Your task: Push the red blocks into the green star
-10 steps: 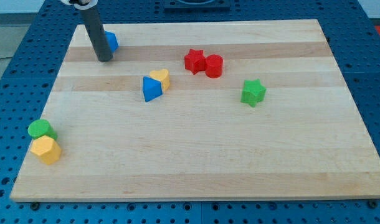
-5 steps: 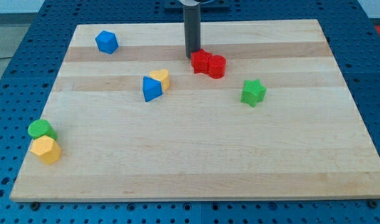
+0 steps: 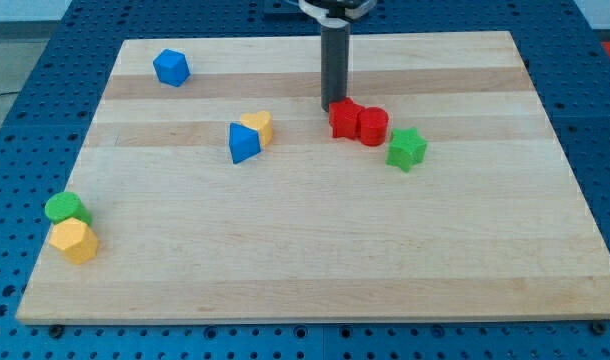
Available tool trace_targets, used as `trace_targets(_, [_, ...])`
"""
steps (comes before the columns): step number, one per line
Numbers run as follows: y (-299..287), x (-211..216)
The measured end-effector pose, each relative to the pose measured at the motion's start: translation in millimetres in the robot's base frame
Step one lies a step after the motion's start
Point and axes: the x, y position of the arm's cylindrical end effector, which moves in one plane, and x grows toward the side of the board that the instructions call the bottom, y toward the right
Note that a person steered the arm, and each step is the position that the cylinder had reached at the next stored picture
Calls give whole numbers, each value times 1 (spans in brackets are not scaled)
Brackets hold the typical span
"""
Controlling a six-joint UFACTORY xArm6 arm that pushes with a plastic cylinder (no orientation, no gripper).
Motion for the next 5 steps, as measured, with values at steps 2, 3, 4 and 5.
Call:
trace_targets(2, [24, 2])
trace_targets(3, [24, 2])
trace_targets(4, [32, -7])
trace_targets(5, [52, -19])
